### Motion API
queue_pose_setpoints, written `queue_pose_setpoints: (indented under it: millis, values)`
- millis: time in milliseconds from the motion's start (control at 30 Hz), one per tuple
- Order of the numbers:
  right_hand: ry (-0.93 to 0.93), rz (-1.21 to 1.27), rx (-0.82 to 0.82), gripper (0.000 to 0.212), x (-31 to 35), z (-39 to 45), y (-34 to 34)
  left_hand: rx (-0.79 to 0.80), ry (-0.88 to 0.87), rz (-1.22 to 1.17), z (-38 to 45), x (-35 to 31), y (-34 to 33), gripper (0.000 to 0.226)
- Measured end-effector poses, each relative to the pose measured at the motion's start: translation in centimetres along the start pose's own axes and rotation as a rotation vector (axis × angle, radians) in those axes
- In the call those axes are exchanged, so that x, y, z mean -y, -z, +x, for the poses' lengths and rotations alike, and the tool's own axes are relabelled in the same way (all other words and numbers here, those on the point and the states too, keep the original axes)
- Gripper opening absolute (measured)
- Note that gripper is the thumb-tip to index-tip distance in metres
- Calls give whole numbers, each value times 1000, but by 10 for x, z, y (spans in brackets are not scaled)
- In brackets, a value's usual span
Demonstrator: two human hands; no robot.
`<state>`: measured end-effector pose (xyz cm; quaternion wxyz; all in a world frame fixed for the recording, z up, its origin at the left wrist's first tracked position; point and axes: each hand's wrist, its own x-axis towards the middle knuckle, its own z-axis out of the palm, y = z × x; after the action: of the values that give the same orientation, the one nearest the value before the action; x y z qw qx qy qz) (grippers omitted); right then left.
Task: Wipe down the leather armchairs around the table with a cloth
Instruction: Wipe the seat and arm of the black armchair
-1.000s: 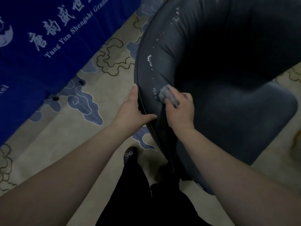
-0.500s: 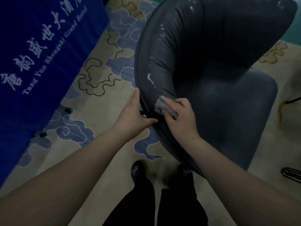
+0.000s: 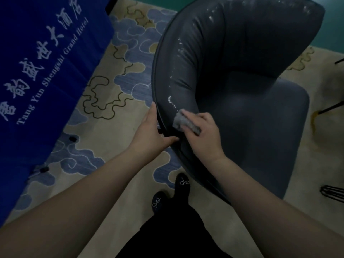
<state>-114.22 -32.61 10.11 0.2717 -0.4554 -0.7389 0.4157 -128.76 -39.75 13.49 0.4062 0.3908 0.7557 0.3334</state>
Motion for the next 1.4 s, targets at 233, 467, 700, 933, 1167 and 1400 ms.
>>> queue_pose_setpoints:
  millis: [233,467,700,933,1167,1400]
  values:
    - [-75,53,-113,39,6,20,-9,-18,9,-5,4,0,4,100]
    - [-82,15,-121,40,5,39,-14,-19,38,22,16,0,9,114]
    - [78,-89,-13,42,8,62,-16,8,53,48,27,2,14,118]
    - [236,-124,74,44,10,81,-21,4,74,65,29,3,16,120]
    - [244,-93,57,43,12,88,-17,-3,78,45,44,-2,24,117]
    - [156,-71,12,43,6,93,-11,8,78,41,52,-2,27,118]
